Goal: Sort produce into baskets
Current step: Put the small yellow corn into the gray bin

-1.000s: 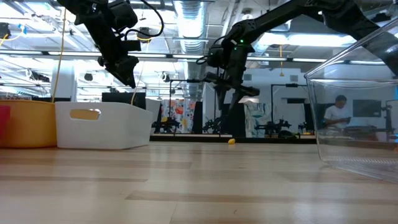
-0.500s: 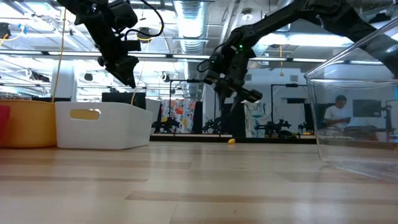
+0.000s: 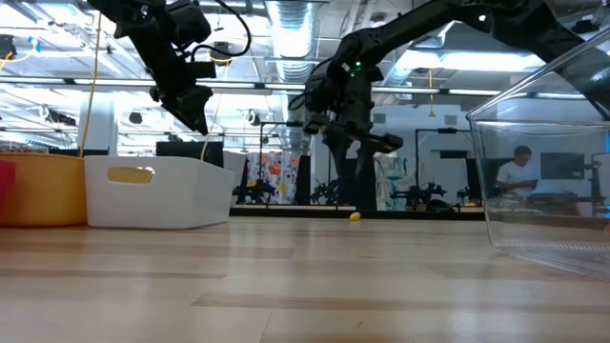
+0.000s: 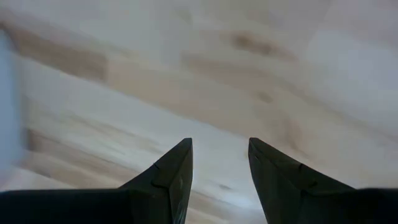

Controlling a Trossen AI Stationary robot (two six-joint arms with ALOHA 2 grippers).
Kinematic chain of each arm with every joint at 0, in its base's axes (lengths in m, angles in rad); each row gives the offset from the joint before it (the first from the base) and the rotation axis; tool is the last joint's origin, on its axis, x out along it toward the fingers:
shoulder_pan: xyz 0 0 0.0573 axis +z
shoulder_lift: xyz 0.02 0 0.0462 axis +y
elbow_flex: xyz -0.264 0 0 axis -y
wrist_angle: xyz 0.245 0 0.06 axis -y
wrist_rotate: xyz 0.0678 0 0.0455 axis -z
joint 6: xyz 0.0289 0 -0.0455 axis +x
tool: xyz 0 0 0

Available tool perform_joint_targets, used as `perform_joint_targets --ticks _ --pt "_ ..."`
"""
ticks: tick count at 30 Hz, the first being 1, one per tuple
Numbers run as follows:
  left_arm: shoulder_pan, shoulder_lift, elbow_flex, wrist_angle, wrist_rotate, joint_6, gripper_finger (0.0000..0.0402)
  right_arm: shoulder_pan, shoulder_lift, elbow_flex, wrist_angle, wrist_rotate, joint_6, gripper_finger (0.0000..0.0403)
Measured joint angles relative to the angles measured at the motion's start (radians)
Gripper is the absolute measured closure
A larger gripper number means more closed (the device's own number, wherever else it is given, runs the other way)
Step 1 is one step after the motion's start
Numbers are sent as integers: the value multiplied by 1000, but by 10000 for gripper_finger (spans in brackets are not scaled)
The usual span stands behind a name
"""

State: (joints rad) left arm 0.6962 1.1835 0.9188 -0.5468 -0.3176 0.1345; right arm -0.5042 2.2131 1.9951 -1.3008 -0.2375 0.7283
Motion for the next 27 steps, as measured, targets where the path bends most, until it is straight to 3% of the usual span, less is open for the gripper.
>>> perform_joint_targets --ticks 6,14,18,27 --pt "0 0 0 0 0 0 161 68 2 -93 10 27 39 221" --pt "0 0 0 0 1 0 161 92 0 -141 124 161 110 225" --pt "0 0 0 -1 1 0 161 79 0 -188 230 161 106 234" --pt "0 0 0 0 2 0 161 -15 1 -250 244 160 112 248"
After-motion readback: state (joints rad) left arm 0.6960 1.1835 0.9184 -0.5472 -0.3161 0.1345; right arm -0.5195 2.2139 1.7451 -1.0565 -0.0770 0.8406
